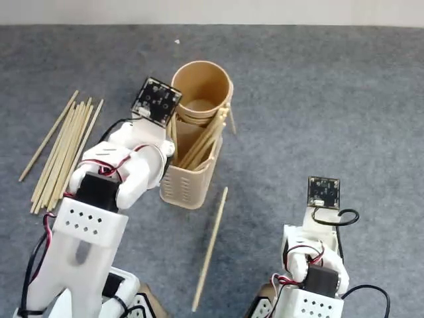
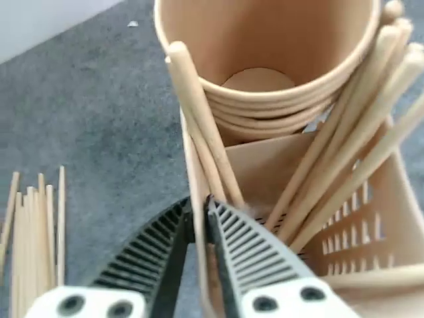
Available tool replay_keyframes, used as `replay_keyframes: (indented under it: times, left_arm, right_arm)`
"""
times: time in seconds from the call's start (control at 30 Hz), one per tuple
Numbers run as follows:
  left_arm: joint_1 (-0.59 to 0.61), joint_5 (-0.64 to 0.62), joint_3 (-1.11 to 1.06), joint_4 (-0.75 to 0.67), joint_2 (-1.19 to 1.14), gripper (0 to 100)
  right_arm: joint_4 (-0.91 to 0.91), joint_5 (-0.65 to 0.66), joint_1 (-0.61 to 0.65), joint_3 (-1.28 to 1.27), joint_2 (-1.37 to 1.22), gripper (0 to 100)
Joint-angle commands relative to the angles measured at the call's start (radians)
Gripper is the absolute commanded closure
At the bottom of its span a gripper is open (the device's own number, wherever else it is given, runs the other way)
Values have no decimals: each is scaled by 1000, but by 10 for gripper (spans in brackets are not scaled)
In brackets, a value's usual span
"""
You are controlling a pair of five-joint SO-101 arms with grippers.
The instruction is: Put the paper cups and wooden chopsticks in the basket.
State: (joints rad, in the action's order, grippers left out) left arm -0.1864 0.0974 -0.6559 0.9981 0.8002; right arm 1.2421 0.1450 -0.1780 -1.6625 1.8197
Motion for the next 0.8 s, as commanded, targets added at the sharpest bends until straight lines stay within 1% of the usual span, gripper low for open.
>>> replay_keyframes:
  times: [0.0, 0.1, 0.27, 0.37, 0.47, 0.57, 0.67, 0.77]
  left_arm:
    - [15, -3, 97, -14, 24, 960]
    - [8, -69, 159, -14, 73, 934]
    - [27, -89, 214, -8, 139, 905]
    - [127, -91, 179, -11, 163, 909]
    - [298, -94, 116, -20, 173, 909]
    - [426, -146, 51, -75, 176, 906]
    - [463, -157, 33, -100, 176, 905]
    - [456, -157, 27, -94, 176, 905]
  right_arm:
    - [4, -12, -7, -136, 12, 993]
    - [4, -12, -7, -136, 12, 993]
    - [4, -12, -7, -136, 12, 993]
    - [4, -12, -7, -136, 12, 993]
    - [4, -12, -7, -136, 12, 993]
    - [4, -12, -7, -136, 12, 993]
    - [4, -12, -7, -136, 12, 993]
    - [4, -12, -7, -136, 12, 993]
